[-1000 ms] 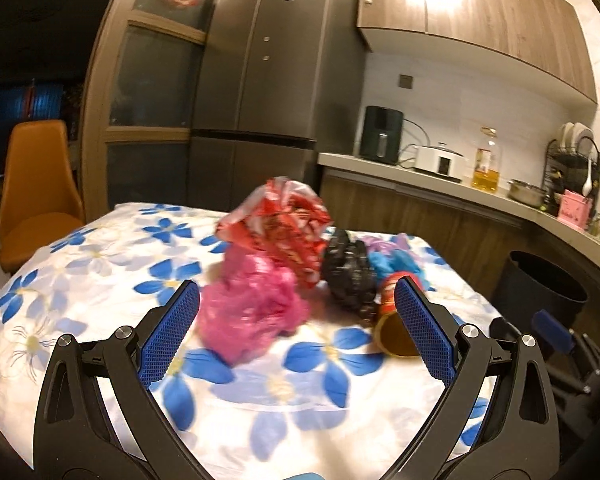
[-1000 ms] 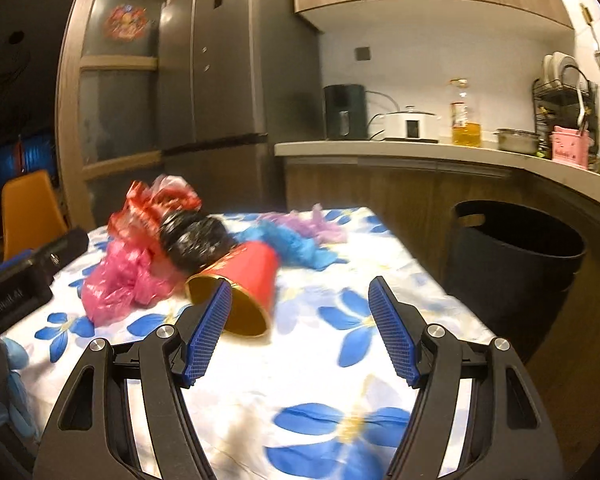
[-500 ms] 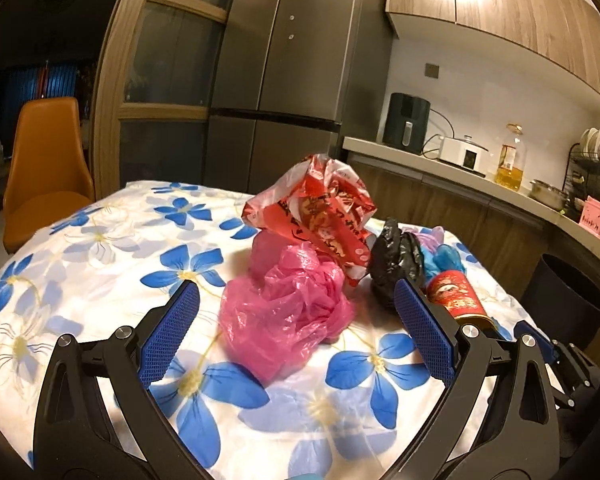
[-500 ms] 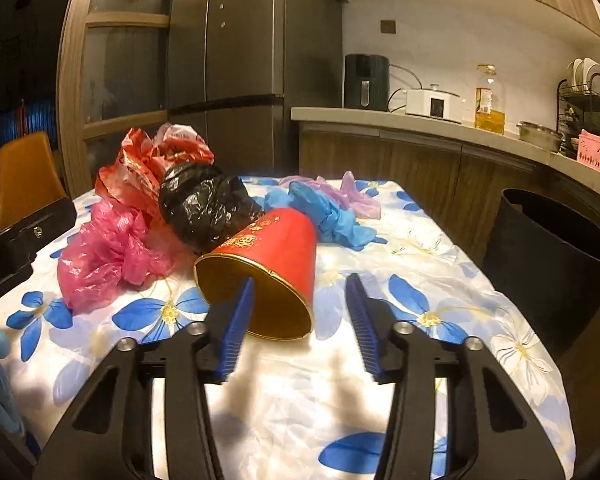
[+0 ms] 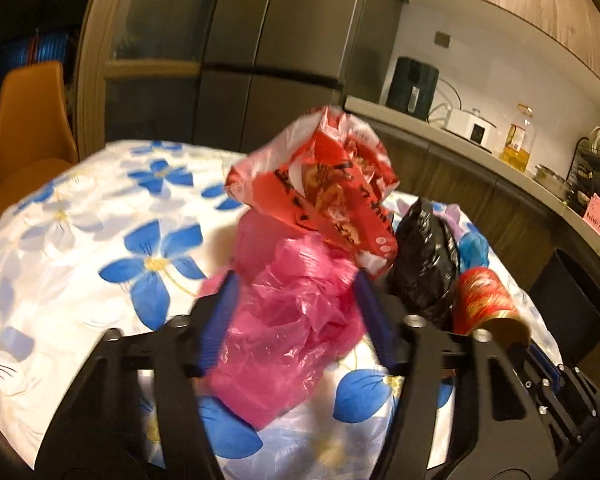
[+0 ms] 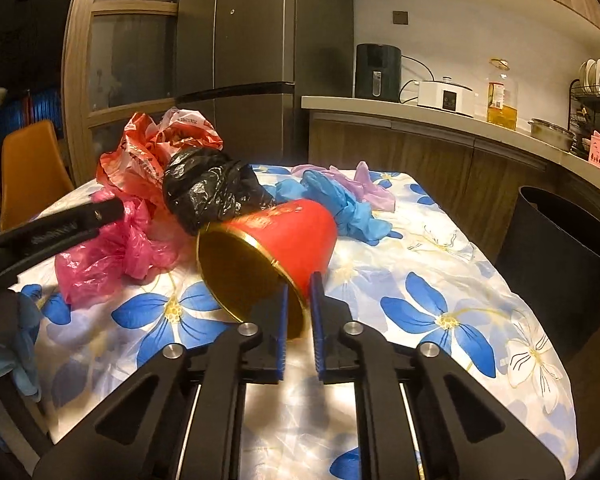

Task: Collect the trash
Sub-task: 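Grasp the pink bag with the left tool while the right tool grasps the red cup, then carry the pink bag and red cup over the black bin with both tools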

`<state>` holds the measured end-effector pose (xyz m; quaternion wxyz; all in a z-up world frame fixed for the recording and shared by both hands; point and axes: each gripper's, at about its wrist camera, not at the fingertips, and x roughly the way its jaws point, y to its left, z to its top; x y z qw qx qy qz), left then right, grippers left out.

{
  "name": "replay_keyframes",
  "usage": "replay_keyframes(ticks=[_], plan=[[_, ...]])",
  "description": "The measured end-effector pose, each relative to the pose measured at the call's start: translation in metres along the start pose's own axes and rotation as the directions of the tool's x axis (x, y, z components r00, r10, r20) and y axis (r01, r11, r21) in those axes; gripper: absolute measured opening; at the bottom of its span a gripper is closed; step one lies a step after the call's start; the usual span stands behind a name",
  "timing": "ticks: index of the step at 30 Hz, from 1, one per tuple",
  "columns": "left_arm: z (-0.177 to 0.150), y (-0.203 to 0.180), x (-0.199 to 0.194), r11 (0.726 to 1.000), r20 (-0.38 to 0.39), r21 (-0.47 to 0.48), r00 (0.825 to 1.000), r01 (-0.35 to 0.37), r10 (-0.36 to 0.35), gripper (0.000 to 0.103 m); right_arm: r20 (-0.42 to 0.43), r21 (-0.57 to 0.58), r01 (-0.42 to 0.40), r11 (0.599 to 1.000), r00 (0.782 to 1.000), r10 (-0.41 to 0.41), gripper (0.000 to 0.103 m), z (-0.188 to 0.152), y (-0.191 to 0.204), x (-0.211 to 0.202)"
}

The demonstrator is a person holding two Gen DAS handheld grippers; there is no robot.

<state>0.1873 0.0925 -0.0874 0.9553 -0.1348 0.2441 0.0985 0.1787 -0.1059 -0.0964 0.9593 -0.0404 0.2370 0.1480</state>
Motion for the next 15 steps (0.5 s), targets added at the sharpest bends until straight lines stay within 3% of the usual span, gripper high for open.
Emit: replay_keyframes(ticks=[7,10,15], plan=[[-0.005,-0.002,-0.003,0.998,-0.020,0.011,0.998,0.054,-0.054,0.018,0.025,-0.010,0.001,1.000,1.000,-0.001,0.004,0.002,0.000,-0.006],[-0.005,-0.001,-0.011,0.997,-0.015,0.004,0.997,0.075,-0.075,0.012,0.041,-0.018,0.008,1.000,0.999,-0.007,0.004,0.003,-0.001,-0.012],[-0.010,0.000,-0.038,0.995,0.021,0.011,0.995,0.097,-0.097,0.011,0.061,-0.013,0.008,1.000,0.998,-0.007,0.004,0.004,-0.007,-0.024]])
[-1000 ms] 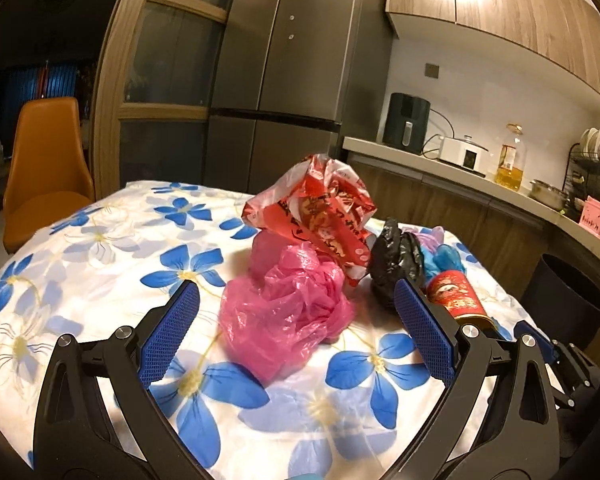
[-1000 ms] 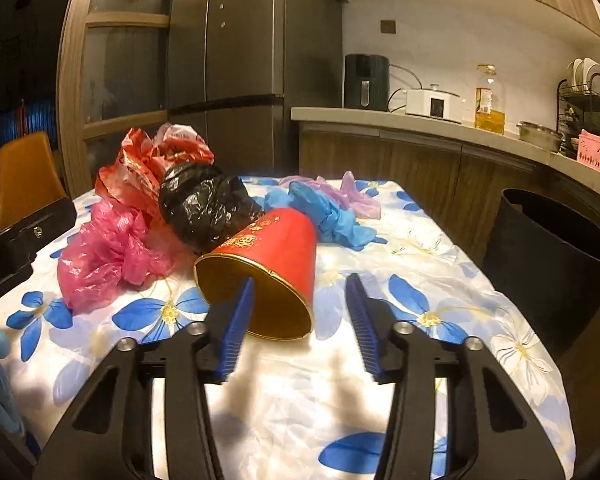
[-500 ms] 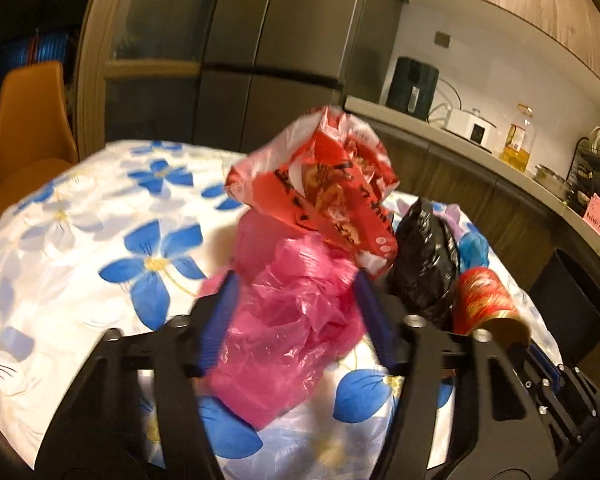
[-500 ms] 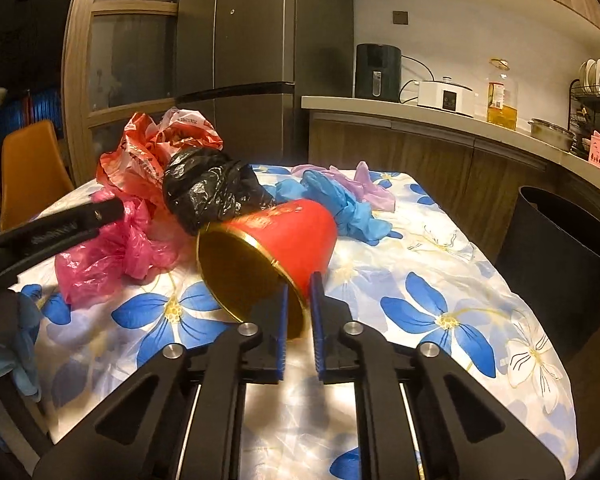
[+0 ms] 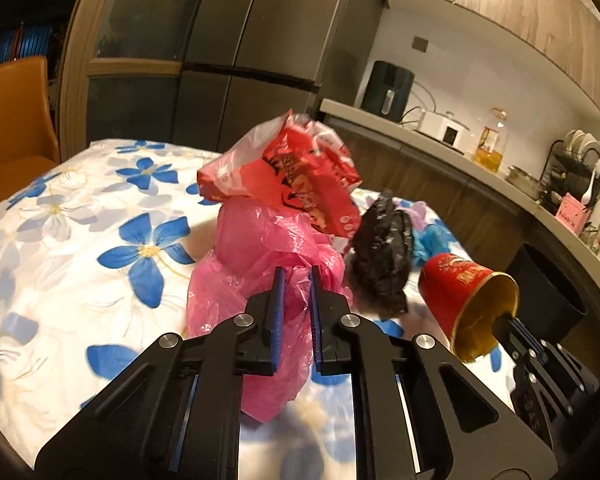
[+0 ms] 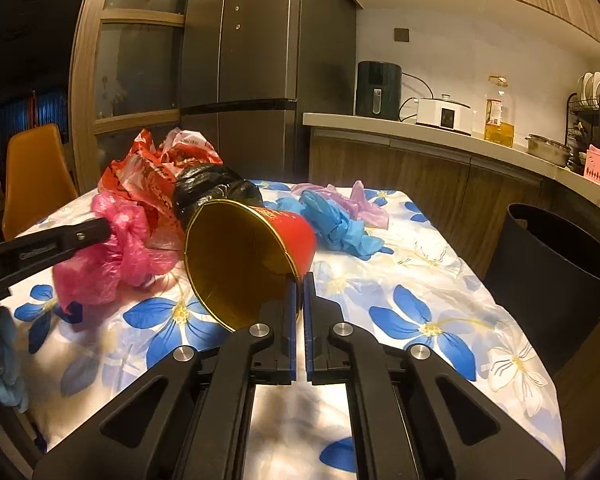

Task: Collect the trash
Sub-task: 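Carry the pink bag and red cup over the black bin with both tools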

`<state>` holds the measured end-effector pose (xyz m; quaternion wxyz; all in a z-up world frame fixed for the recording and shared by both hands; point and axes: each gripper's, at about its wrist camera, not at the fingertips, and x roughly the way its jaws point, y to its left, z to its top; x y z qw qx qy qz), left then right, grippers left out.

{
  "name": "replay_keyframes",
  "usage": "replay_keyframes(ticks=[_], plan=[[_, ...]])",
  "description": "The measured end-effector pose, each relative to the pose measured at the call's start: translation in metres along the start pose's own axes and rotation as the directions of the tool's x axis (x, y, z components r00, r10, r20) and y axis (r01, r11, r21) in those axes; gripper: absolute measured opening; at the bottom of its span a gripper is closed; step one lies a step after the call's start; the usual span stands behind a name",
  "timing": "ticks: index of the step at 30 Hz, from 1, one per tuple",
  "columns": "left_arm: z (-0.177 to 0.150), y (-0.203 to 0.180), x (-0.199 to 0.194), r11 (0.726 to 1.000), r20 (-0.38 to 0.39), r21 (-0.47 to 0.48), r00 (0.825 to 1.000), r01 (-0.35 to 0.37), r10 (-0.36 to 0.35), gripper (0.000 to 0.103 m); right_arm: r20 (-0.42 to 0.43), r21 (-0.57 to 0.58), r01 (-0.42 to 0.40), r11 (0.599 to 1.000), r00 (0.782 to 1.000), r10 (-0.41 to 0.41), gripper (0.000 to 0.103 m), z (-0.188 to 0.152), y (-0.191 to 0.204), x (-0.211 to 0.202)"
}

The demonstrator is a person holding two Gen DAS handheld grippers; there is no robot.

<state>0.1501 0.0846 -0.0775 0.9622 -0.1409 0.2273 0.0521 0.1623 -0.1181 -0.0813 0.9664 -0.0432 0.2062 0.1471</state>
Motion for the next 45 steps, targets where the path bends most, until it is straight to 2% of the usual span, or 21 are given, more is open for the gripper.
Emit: replay_keyframes(ticks=[6,16,25,36,45], plan=[[-0.006,0.000,-0.033,1.000,0.020,0.005,1.000,0.022,-0.022,0.010,0.031,0.017,-0.008,1.000,1.000,0.008,0.004,0.004,-0.006,-0.020],[0.006,-0.011,-0.081,0.999,0.130,0.016,0.990,0.046,-0.047,0.010,0.095,0.054,-0.022,0.998,0.995,0.017,0.004,0.014,-0.013,-0.056],[0.012,-0.044,-0.088,0.993,0.157,0.069,0.982,0.096,-0.106,0.010,0.155,0.094,-0.007,0.996,0.988,-0.008,0.004,0.023,-0.033,-0.084],[0.021,-0.108,-0.076,0.967,0.167,0.164,0.961,0.194,-0.221,0.010,0.200,0.146,0.082,0.986,0.973,-0.111,0.004,0.034,-0.076,-0.103],[0.029,-0.180,-0.054,0.929,0.152,0.226,0.931,0.293,-0.331,0.010,0.238,0.213,0.209,0.954,0.936,-0.258,0.004,0.046,-0.136,-0.116]])
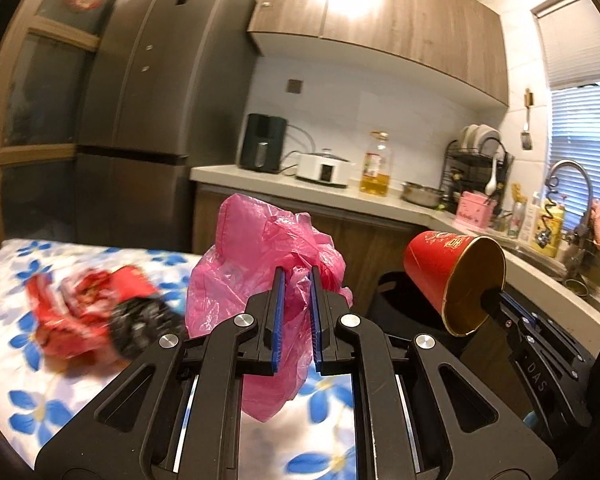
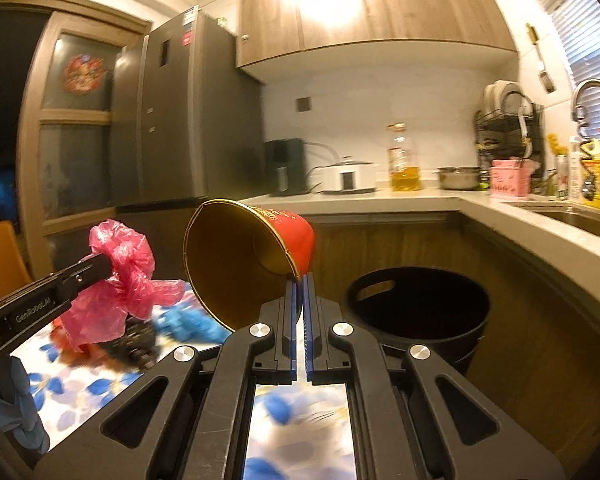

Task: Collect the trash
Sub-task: 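Carry the pink bag and red cup over the black bin with both tools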

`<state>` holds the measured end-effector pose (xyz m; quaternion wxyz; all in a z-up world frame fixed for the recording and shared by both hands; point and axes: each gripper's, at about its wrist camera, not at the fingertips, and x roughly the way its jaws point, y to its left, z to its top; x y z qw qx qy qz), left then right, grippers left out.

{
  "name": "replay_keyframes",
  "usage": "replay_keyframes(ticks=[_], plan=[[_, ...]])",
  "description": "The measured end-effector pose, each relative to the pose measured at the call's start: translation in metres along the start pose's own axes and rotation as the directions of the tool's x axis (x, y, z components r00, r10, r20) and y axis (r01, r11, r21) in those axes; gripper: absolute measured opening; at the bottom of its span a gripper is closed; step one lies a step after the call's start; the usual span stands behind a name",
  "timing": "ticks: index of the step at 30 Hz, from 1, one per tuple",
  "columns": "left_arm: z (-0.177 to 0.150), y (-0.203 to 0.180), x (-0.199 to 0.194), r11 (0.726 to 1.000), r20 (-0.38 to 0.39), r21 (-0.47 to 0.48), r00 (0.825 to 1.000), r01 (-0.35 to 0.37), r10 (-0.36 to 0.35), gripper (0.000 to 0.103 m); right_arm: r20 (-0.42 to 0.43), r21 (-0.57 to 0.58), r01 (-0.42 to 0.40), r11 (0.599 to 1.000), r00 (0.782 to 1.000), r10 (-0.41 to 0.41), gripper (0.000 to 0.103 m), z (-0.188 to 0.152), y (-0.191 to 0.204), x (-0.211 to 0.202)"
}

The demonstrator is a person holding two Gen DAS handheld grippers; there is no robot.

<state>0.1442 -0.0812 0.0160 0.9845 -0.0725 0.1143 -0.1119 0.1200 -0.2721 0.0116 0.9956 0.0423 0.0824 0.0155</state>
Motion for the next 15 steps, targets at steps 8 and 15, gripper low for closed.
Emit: replay_keyframes(ticks=[8,15], plan=[[0.013,-0.054,0.043,0.993,0.014,0.032,0.994,0.110,-0.110,0.010,0.037,0.036,0.124,0.992,0.991,-0.125,0.004,0.012,-0.053,0.011],[0.013,-0.091,0.077,0.983,0.010,0.061,0.984,0.176,-0.177,0.010,0.045,0.065,0.183,0.981,0.982,-0.186,0.004,0.013,-0.079,0.018]])
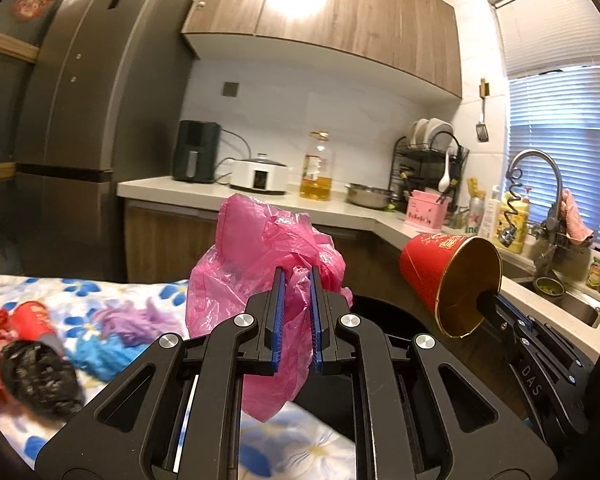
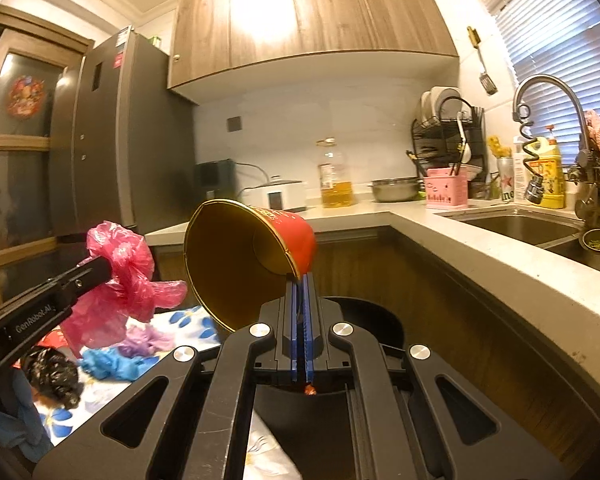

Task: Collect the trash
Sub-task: 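Carry the pink bag and red cup over the black bin with both tools, then open both tools to drop the pink bag and red cup into the bin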

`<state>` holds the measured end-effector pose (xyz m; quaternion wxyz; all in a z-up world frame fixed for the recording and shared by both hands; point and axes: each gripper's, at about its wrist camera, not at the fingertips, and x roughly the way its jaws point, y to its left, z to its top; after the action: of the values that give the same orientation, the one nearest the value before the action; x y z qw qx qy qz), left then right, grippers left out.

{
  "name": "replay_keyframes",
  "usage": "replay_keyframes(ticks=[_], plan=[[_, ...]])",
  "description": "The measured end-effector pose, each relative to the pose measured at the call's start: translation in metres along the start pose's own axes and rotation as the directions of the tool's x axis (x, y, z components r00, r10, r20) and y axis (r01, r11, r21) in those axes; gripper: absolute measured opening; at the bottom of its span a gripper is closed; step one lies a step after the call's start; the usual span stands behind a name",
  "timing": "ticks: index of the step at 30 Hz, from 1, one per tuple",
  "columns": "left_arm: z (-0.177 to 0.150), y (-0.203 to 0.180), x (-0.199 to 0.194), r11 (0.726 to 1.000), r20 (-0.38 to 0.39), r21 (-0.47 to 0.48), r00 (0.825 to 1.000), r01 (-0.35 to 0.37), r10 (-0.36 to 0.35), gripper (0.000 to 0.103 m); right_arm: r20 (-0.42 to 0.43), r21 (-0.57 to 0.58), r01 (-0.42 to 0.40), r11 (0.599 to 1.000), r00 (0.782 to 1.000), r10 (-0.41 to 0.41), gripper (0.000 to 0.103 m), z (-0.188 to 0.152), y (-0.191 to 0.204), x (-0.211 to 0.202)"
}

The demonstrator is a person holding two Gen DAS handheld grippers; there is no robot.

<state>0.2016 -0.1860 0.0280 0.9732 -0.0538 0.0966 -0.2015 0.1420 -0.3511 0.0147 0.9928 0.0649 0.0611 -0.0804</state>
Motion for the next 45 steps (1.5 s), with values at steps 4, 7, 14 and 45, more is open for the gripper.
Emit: replay_keyframes(ticks=[4,7,14,45], plan=[[-0.002,-0.011,0.019,1.000,-0.011,0.015,1.000,0.022,-0.022,0.010,0.002,0.013,0.018,1.000,1.000,-0.018,0.004,0.001,-0.010,0.008],[-0.004,-0.017,0.031,0.999,-0.020,0.021,0.999,0.035,-0.035,0.010,0.001,0.016,0.026,1.000,1.000,-0.026,0.004,0.003,-0.016,0.015],[-0.009,-0.027,0.056,0.998,-0.044,0.023,0.997,0.060,-0.058,0.011,-0.011,0.026,0.041,0.999,0.999,-0.041,0.004,0.001,-0.027,0.027],[-0.028,-0.039,0.116,0.989,-0.115,0.037,0.984,0.145,-0.140,0.019,-0.048,0.067,0.061,0.996,0.997,-0.058,0.005,-0.006,-0.043,0.070]])
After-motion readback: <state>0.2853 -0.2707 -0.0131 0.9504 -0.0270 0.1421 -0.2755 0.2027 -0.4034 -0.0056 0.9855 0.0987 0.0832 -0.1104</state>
